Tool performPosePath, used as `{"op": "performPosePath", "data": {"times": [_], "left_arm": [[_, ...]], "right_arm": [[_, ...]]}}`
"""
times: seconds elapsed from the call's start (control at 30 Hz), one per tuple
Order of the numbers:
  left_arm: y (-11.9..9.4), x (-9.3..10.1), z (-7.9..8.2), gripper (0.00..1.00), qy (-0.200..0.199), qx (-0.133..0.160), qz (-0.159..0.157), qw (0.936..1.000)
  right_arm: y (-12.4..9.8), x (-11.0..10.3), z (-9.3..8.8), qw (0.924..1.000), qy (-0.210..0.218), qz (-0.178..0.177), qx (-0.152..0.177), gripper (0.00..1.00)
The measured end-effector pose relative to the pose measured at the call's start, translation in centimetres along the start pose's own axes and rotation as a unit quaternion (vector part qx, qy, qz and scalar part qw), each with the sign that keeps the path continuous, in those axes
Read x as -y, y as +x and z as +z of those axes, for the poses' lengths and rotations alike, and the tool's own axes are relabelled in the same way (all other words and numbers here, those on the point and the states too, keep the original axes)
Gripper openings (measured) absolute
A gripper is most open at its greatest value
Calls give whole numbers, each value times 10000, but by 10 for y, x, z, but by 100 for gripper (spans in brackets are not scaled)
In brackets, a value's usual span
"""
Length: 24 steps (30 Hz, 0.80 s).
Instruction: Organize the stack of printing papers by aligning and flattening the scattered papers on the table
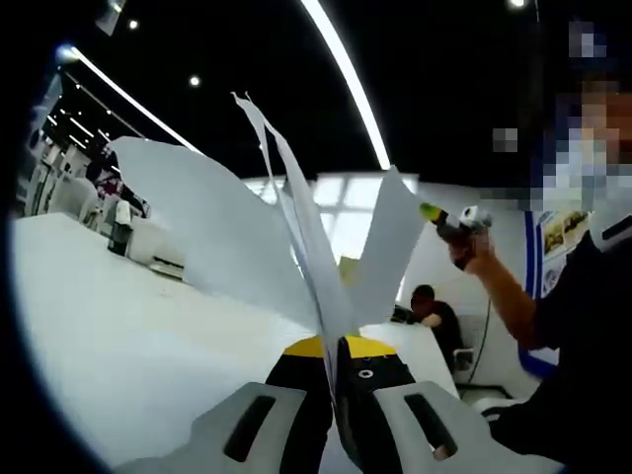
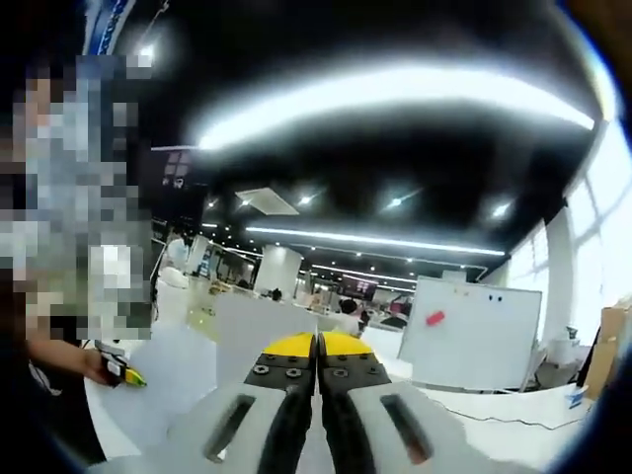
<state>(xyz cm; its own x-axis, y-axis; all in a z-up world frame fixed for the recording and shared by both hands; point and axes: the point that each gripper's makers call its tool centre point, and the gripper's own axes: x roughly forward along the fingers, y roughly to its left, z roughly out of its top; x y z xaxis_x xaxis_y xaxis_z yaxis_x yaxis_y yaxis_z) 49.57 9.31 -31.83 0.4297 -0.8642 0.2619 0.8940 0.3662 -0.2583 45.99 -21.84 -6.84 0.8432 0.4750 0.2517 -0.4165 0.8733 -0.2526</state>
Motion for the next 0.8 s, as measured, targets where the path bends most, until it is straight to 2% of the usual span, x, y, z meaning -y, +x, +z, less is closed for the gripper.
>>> {"op": "performPosePath", "data": {"times": [0.3, 0.63, 0.8], "left_arm": [[0, 0, 0, 6, -1, 2, -6, 10000], [0, 0, 0, 6, 2, 2, -8, 10000], [0, 0, 0, 7, 5, 1, -2, 10000]], "right_arm": [[-8, -14, 2, 9999, 26, 141, -58, 0], [-25, -37, 23, 9990, 175, 401, 111, 0], [-35, -40, 31, 9984, 316, 439, 180, 0]]}}
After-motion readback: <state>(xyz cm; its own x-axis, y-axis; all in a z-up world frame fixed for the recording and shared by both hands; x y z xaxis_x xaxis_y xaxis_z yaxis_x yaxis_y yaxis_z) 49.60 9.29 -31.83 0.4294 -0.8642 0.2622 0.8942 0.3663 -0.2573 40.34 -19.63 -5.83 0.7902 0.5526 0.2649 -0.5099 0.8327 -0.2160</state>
